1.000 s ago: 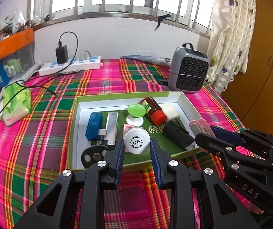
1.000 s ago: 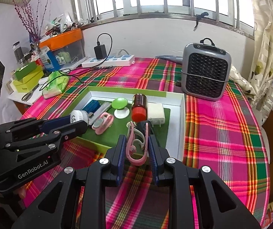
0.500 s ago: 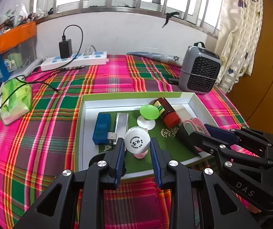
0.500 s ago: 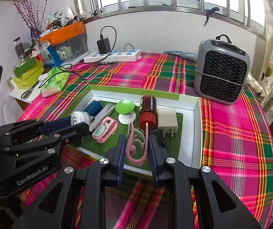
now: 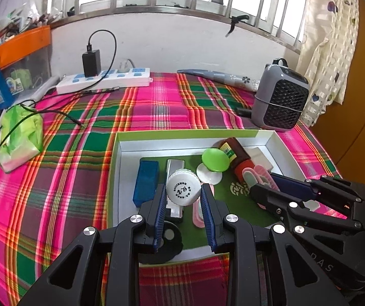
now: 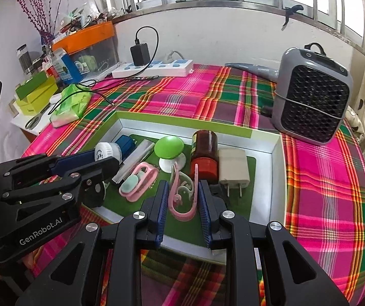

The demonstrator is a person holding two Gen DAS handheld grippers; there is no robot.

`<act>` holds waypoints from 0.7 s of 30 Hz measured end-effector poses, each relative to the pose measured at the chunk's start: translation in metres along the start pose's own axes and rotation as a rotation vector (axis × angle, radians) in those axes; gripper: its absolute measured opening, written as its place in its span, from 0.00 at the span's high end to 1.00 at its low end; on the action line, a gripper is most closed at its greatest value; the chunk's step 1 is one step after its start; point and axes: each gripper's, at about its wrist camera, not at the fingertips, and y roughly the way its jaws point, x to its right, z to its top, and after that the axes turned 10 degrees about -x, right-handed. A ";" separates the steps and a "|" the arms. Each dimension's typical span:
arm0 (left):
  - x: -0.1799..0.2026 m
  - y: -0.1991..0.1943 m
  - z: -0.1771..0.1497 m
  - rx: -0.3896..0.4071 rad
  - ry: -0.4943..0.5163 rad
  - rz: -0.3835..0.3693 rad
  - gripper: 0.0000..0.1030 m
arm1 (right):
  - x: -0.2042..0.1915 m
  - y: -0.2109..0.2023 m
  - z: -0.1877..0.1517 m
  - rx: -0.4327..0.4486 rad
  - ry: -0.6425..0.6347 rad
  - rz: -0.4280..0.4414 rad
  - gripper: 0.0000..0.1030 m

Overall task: Organize rigid objects
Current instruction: 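Carry the white container and pink hook over the box lid with both tools, then open the left tool to drop the white container while the right tool releases the pink hook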

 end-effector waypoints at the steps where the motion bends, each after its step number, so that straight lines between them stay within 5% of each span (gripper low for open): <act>1: -0.001 0.001 0.001 0.001 -0.001 0.001 0.75 | 0.000 0.001 0.001 -0.002 0.000 0.000 0.76; 21: -0.008 0.020 0.005 -0.029 -0.015 0.011 0.75 | 0.000 0.020 0.003 -0.039 -0.015 0.002 0.76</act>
